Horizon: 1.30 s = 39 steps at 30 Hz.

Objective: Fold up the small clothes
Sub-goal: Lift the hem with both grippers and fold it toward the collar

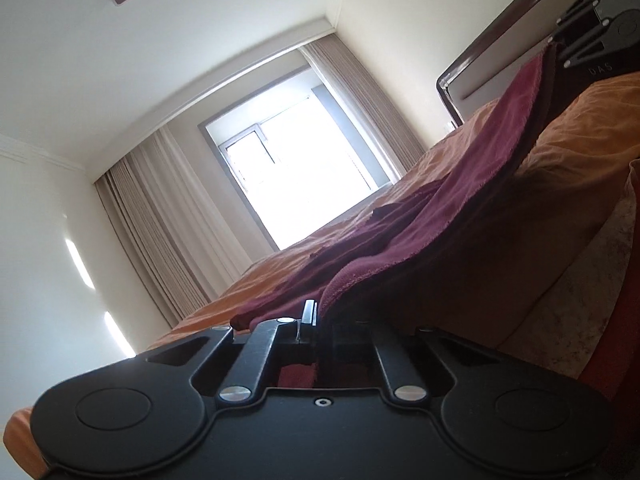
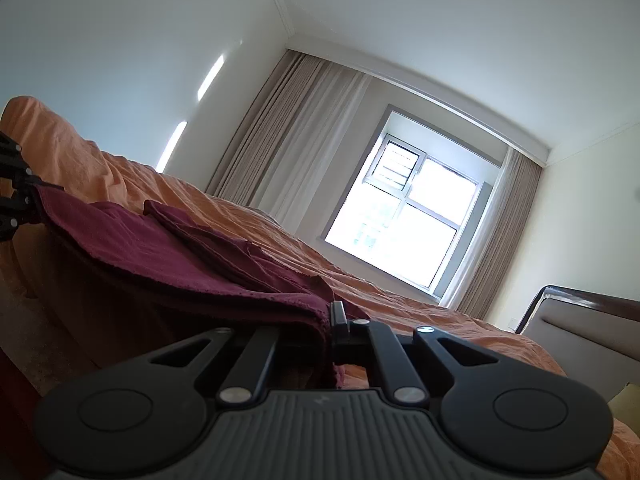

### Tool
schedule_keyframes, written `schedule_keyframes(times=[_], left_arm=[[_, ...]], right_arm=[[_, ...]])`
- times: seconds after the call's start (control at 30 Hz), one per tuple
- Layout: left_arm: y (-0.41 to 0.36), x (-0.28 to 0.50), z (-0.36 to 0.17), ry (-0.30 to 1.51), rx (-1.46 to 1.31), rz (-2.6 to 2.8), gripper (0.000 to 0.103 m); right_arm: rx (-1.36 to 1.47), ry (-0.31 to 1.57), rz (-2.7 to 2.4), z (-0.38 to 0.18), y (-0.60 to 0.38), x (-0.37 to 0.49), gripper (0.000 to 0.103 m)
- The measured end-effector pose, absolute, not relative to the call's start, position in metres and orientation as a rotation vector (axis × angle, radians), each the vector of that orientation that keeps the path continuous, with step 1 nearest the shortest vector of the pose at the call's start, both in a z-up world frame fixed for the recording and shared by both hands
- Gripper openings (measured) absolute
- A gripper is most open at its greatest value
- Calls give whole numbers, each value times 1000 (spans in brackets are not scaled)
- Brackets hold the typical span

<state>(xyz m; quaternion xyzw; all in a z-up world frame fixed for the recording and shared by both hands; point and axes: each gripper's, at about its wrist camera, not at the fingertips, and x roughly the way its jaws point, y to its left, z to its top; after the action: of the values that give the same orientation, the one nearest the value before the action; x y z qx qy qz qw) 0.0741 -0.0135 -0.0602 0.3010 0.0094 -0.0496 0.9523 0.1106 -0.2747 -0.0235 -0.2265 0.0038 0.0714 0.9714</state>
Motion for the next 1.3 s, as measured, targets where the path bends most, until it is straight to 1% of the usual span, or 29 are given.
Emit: schedule_keyframes(times=[0.13,0.33,0.5,0.6,0.7,0.9,1.03,1.17,1.3], left_arm=[[-12,63,-41,-54,618,-94,5],[-7,36,-1,-92,563,-110,5],[-5,2,34,-115,541,-152,5],[-3,-9,52,-99,521,-191,6],[-5,-3,61,-70,498,-219,6],[-6,43,95,-53,430,-265,6],[-5,110,129,-34,415,-304,7],[-2,186,148,68,341,-335,8],[4,261,147,187,237,-350,8]], right_arm=[[-422,-13,137,-18,-279,98,5],[-411,-78,153,1,-281,58,5],[-394,-92,179,26,-290,22,5],[-381,-66,184,34,-296,21,5],[-350,-56,186,41,-301,37,5],[-360,-59,193,74,-307,112,6],[-344,16,202,97,-309,185,6],[-364,86,200,106,-305,252,6],[-375,187,203,96,-299,319,6]])
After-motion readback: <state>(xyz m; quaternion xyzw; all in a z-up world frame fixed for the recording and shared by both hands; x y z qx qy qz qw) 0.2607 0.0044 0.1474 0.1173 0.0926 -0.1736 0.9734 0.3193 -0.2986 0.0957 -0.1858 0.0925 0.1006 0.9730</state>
